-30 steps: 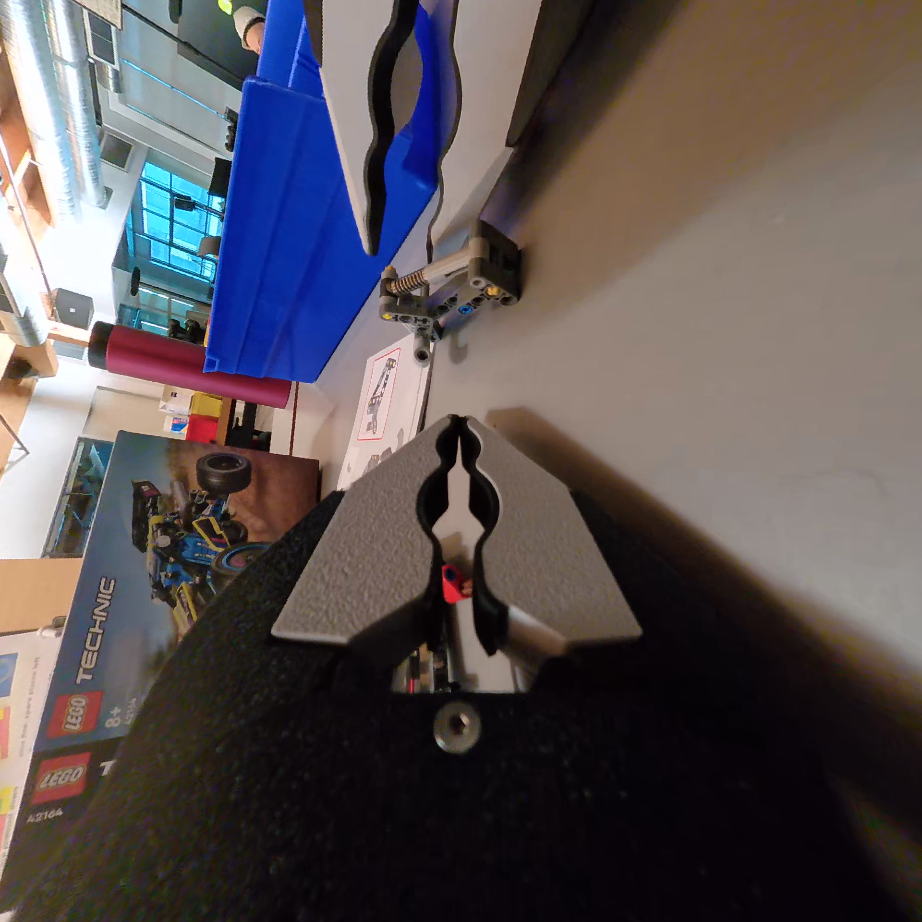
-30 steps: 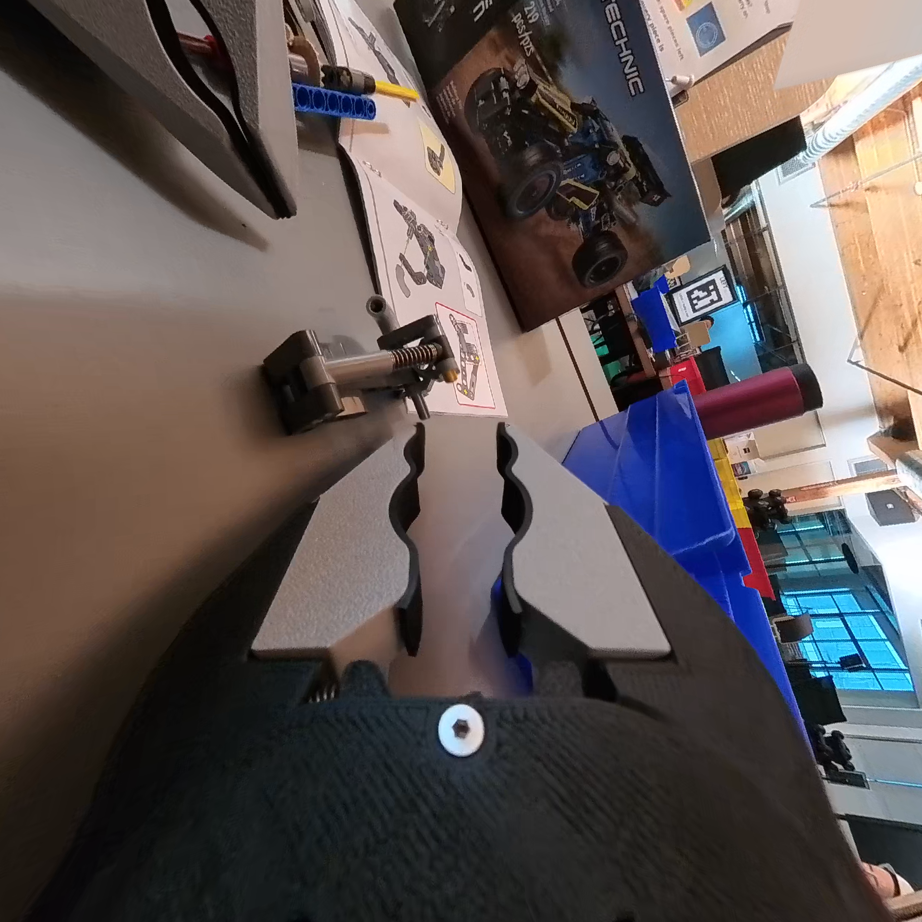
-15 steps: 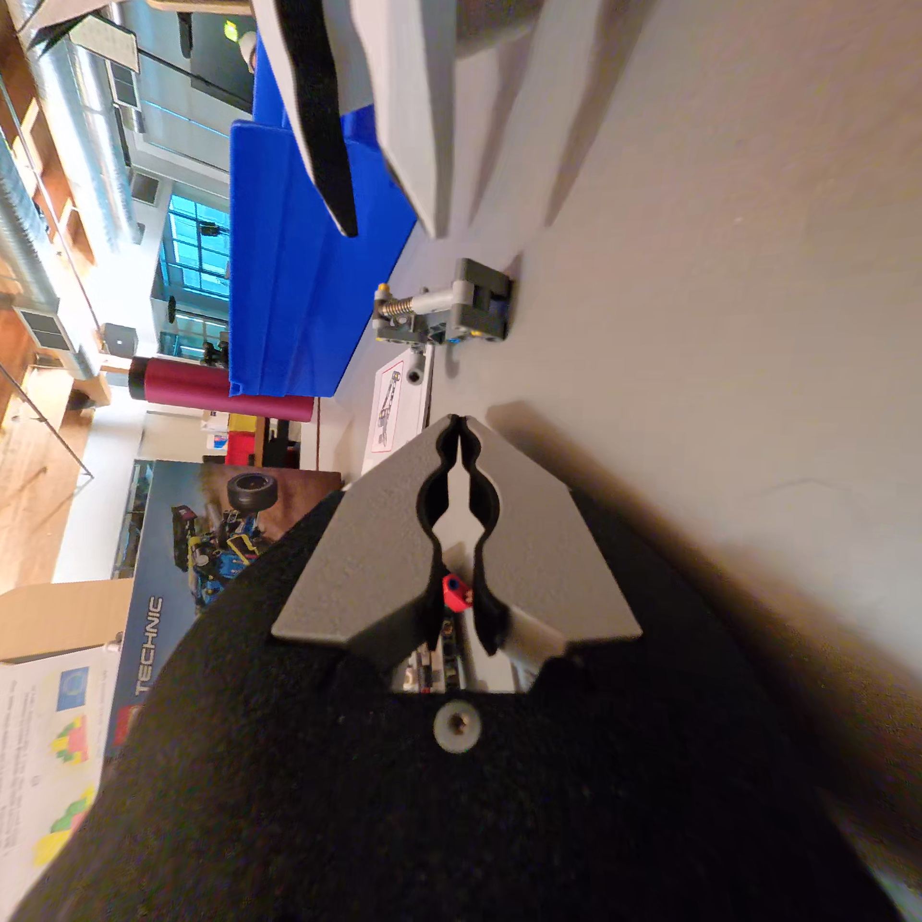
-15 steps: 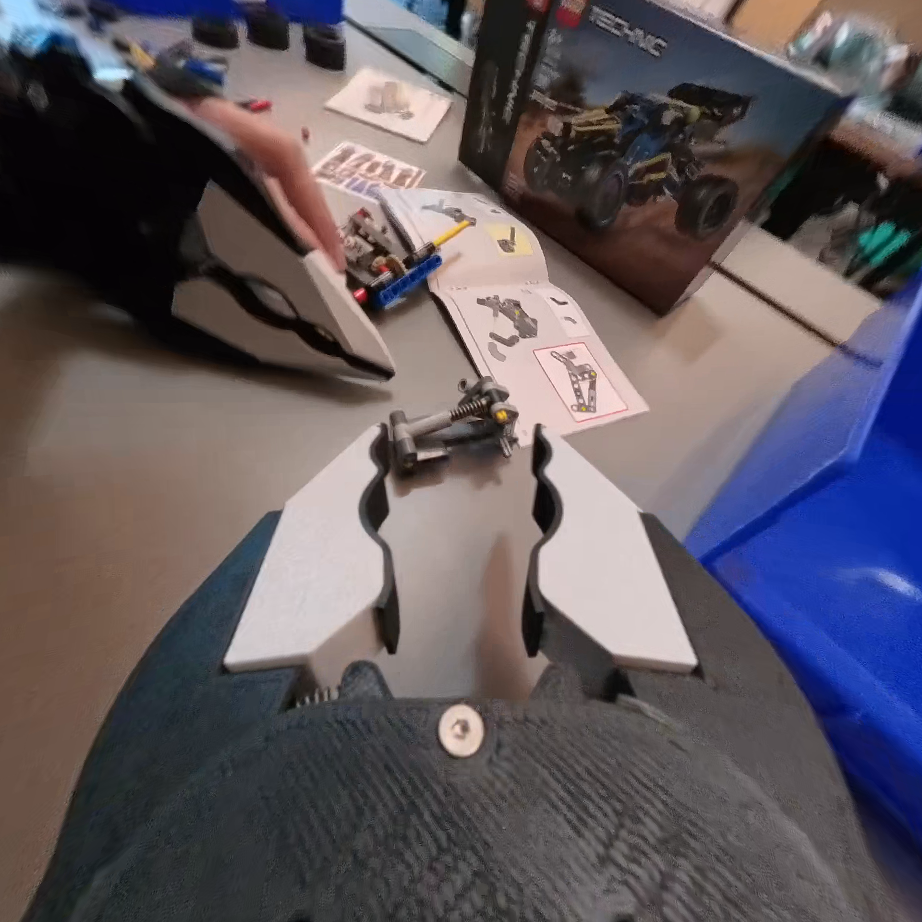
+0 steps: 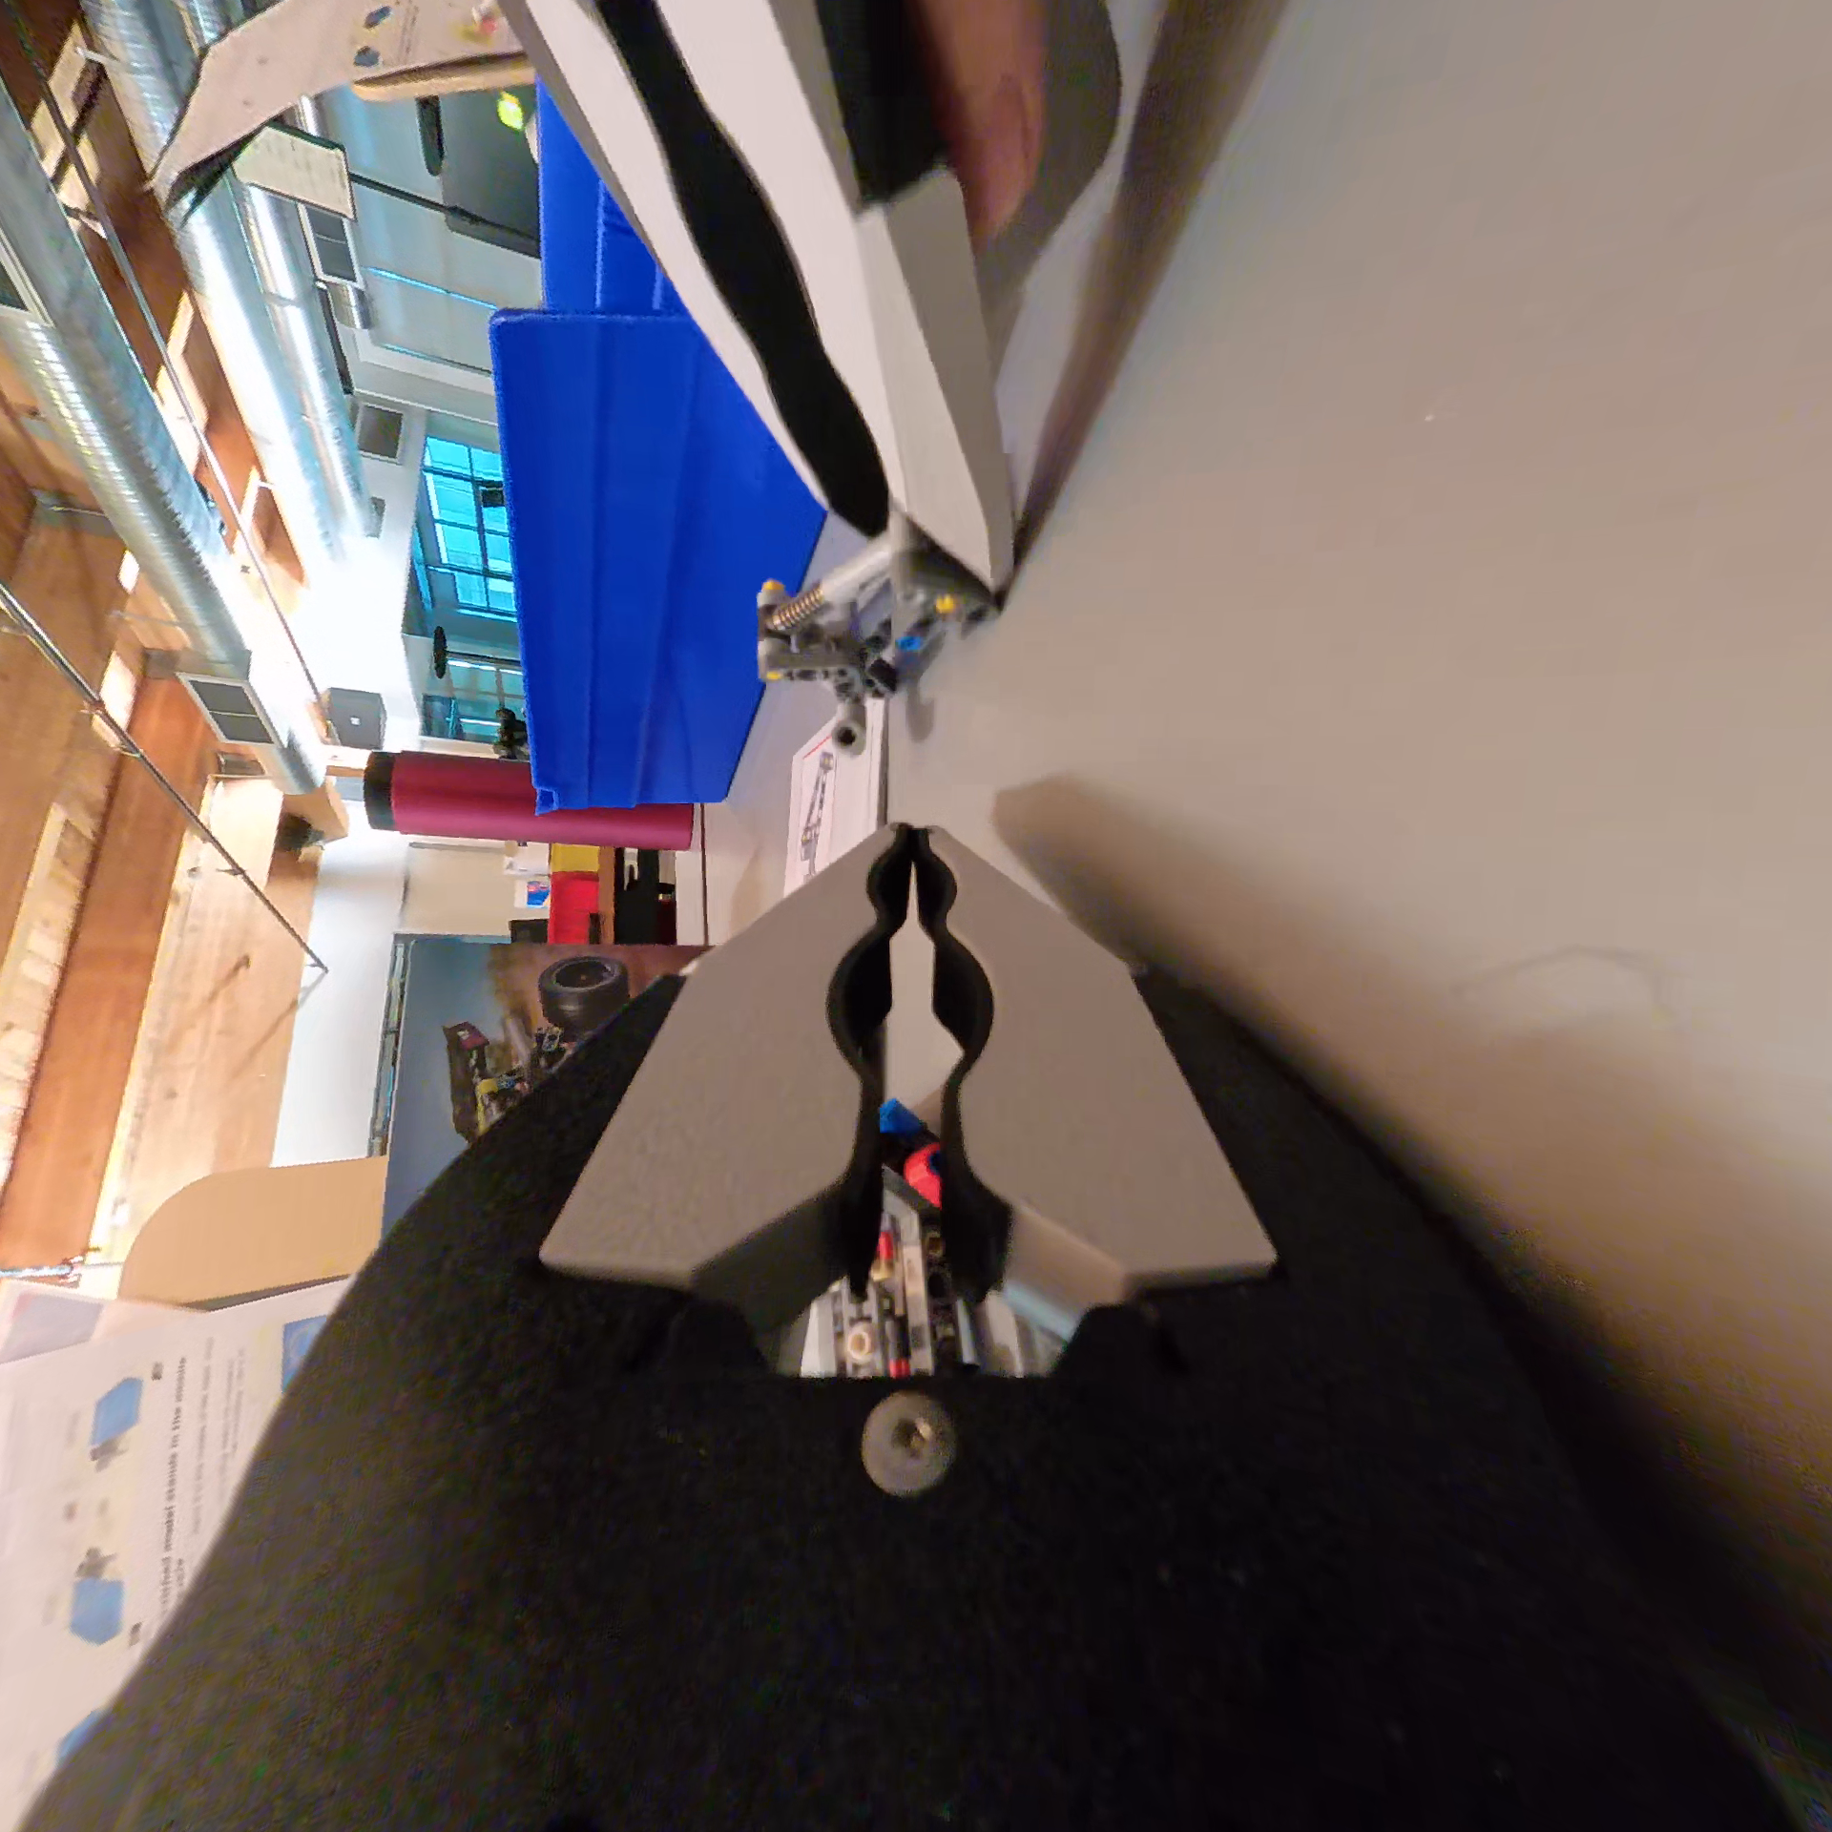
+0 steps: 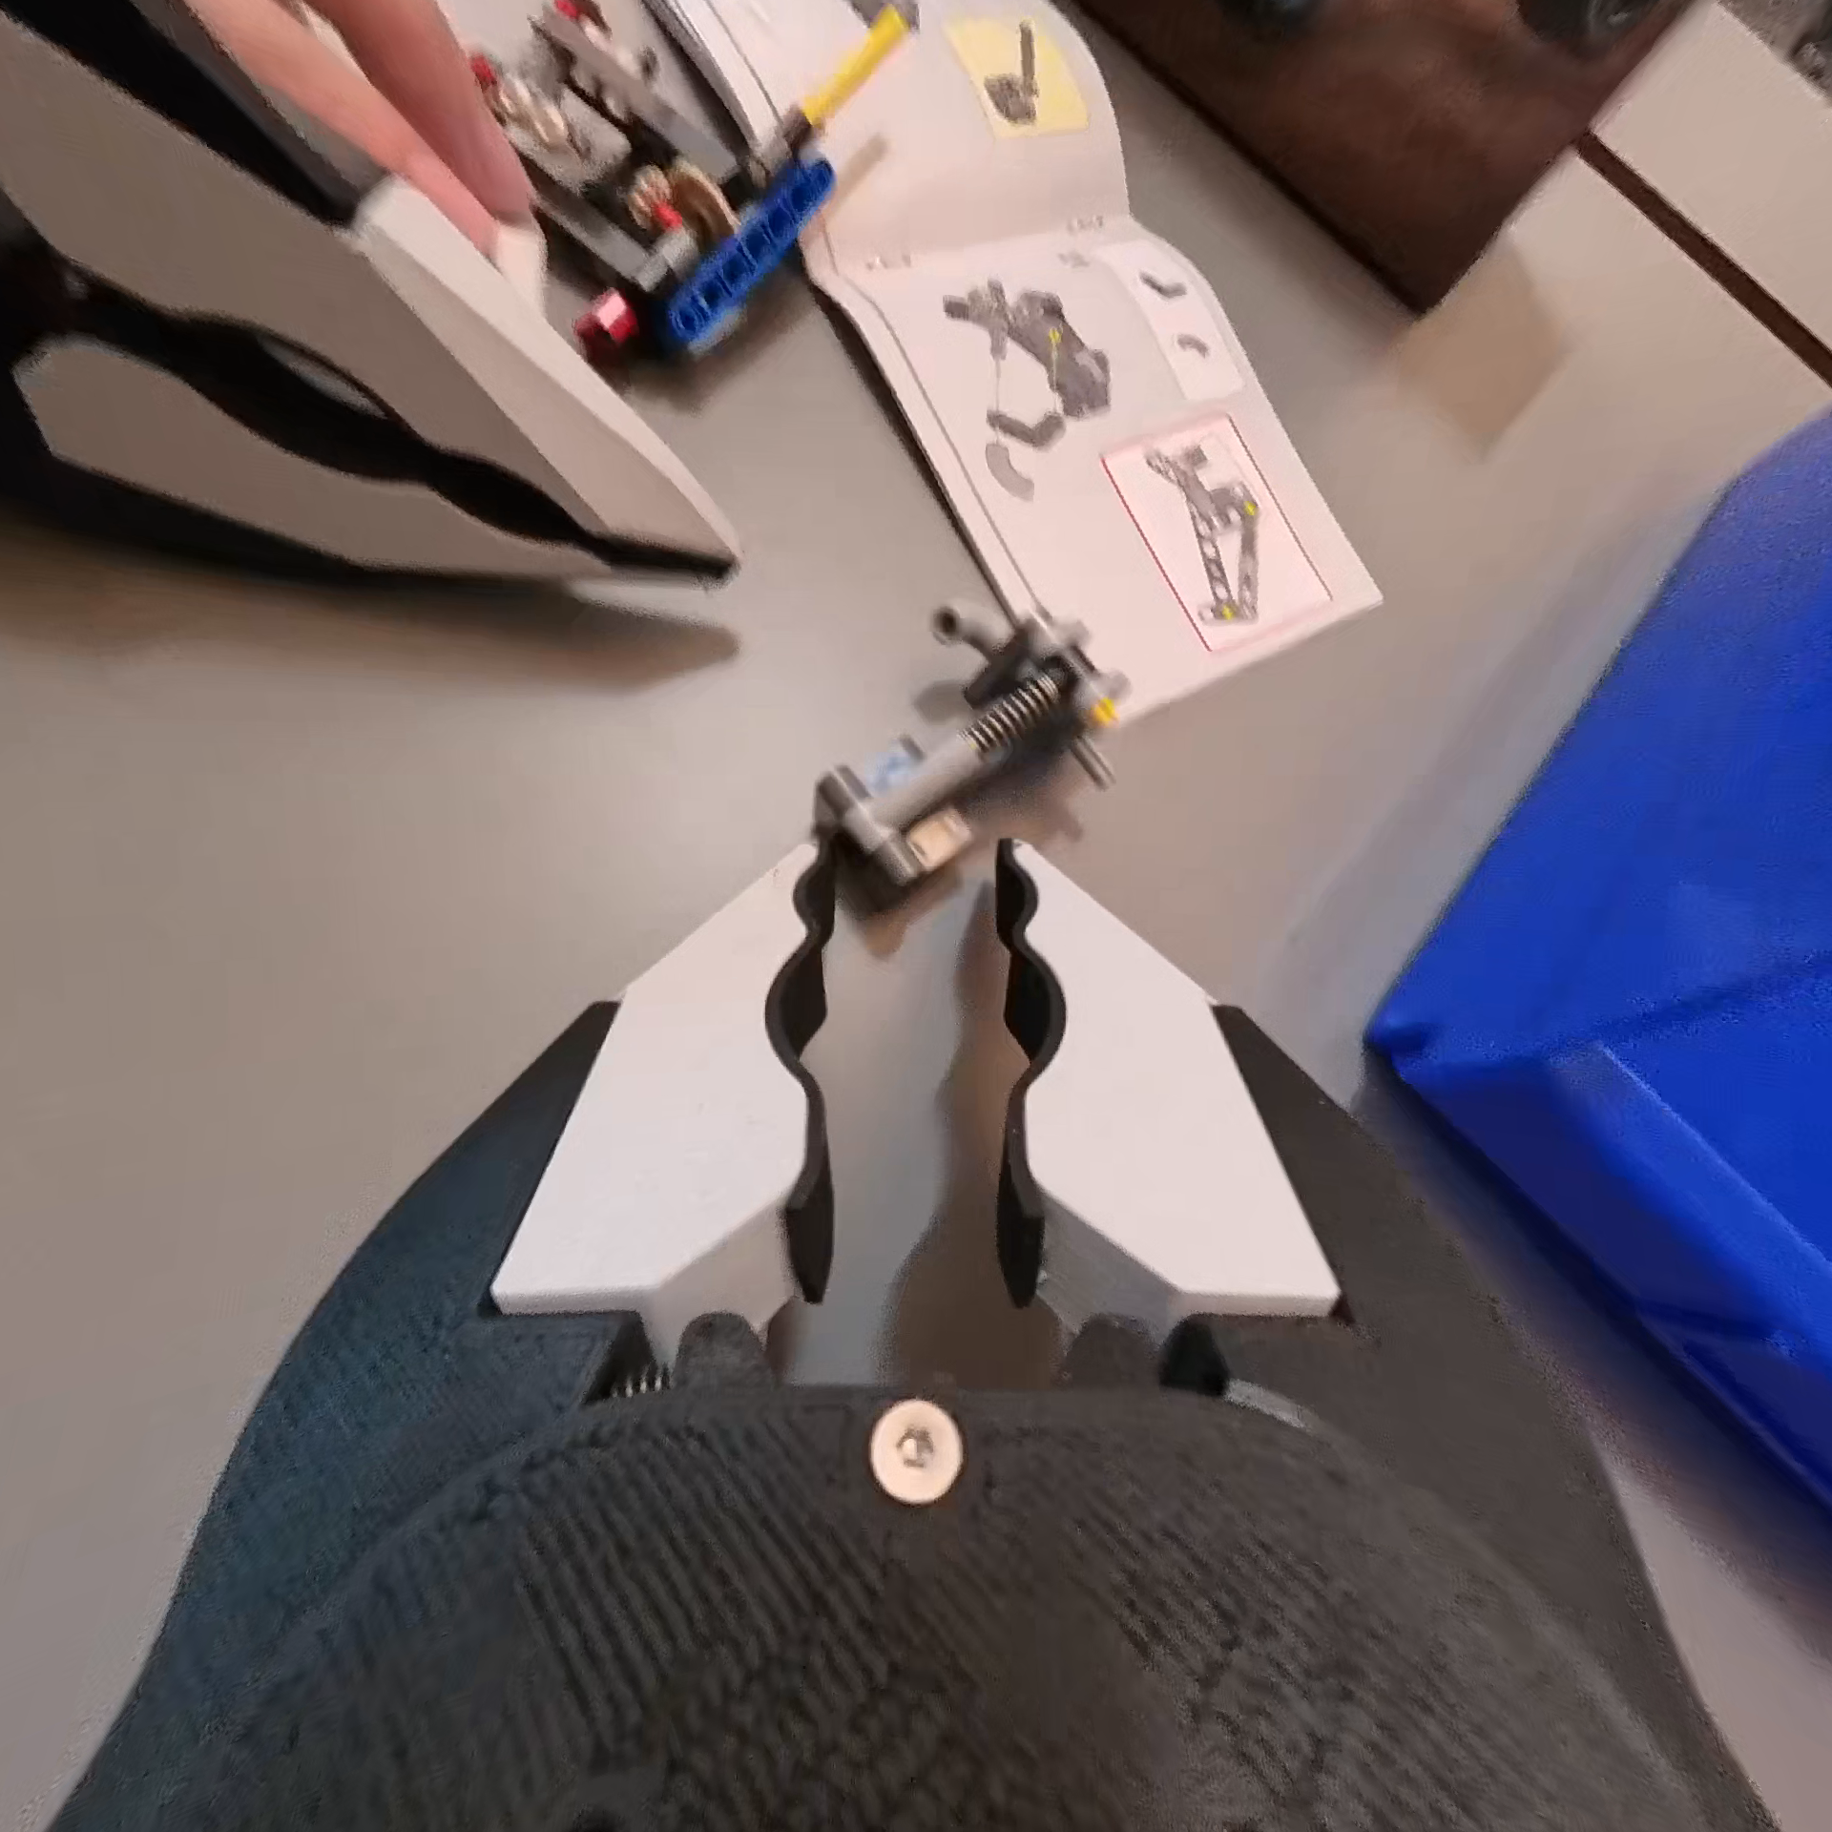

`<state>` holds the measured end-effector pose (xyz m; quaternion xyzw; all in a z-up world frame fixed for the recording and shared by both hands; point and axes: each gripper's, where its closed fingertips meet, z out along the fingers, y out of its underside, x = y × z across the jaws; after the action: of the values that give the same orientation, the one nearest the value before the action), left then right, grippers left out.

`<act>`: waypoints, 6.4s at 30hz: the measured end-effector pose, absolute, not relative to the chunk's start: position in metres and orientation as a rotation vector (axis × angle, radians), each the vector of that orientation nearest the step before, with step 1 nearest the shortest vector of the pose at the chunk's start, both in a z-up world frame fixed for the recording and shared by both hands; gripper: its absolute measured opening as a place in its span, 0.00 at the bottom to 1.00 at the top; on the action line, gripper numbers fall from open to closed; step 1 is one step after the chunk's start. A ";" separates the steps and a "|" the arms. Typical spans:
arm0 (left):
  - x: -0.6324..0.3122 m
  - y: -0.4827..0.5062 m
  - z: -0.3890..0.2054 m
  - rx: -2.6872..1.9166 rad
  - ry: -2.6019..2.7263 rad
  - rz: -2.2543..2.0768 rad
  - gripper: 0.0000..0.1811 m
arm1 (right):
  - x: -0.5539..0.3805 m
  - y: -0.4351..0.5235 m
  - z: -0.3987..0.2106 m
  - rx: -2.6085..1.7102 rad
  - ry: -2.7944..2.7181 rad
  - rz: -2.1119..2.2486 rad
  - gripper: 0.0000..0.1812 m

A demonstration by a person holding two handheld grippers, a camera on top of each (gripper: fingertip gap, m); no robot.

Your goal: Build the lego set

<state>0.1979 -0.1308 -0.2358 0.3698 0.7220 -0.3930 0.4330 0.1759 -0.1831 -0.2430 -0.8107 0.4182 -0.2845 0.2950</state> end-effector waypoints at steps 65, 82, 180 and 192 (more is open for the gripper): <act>0.186 -0.133 -0.238 0.991 1.785 -1.015 0.00 | 0.160 -0.170 -0.245 -2.157 0.900 -0.512 0.10; 0.183 -0.134 -0.241 1.009 1.798 -1.015 0.00 | 0.162 -0.181 -0.245 -2.138 0.930 -0.521 0.17; 0.179 -0.116 -0.229 0.885 2.330 -1.288 0.16 | 0.186 -0.118 -0.233 -2.220 0.340 -1.088 0.08; 0.177 -0.117 -0.223 0.868 2.333 -1.387 0.10 | 0.189 -0.120 -0.235 -2.231 0.396 -1.035 0.08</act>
<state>0.1768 -0.1167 -0.2233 0.3014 0.8100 -0.4816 0.1453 0.1886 -0.1201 -0.2345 -0.8487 0.1505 -0.3937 0.3194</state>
